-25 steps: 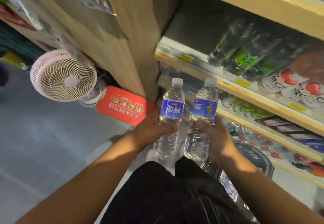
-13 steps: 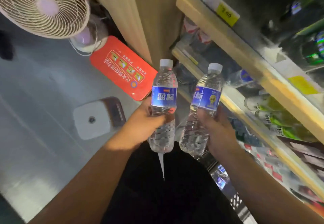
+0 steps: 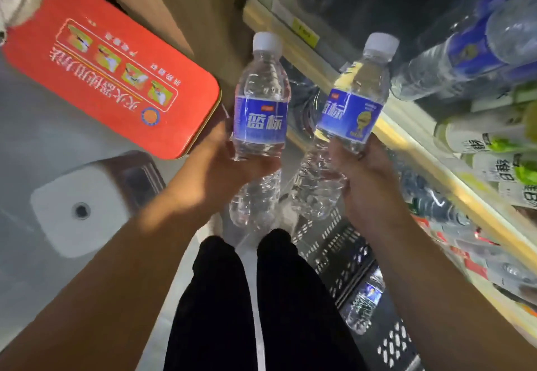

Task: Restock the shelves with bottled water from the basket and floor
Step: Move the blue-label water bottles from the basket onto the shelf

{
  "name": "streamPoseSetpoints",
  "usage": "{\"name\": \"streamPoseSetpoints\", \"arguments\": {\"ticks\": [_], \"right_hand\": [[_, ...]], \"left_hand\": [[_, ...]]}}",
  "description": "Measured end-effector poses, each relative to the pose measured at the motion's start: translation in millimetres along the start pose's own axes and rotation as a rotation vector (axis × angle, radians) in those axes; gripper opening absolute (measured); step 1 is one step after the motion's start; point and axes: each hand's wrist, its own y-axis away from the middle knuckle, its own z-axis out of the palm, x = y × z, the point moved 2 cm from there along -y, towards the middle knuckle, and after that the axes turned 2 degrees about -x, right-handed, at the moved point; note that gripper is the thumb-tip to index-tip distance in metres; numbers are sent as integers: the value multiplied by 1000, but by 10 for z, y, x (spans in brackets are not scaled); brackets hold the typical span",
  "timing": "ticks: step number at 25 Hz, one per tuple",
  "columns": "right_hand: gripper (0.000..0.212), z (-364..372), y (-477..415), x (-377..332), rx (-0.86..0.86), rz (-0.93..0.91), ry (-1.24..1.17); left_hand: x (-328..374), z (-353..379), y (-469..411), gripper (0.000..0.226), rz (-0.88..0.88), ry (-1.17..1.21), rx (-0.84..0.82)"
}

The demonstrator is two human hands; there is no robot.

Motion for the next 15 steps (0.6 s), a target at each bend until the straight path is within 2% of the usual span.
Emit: {"name": "streamPoseSetpoints", "arguments": {"ticks": [4,10,15], "right_hand": [[38,-84,-253,20,87,-79,-54],[41,-152,-596,-405,47,-332,-165],[33,-222,-795,-699,193,-368,-5]], "left_hand": [[41,5,-354,40,60,-102,5],[372,109,-641,33,36,-236,63],[590,124,-790,31,23,-202,74]]}}
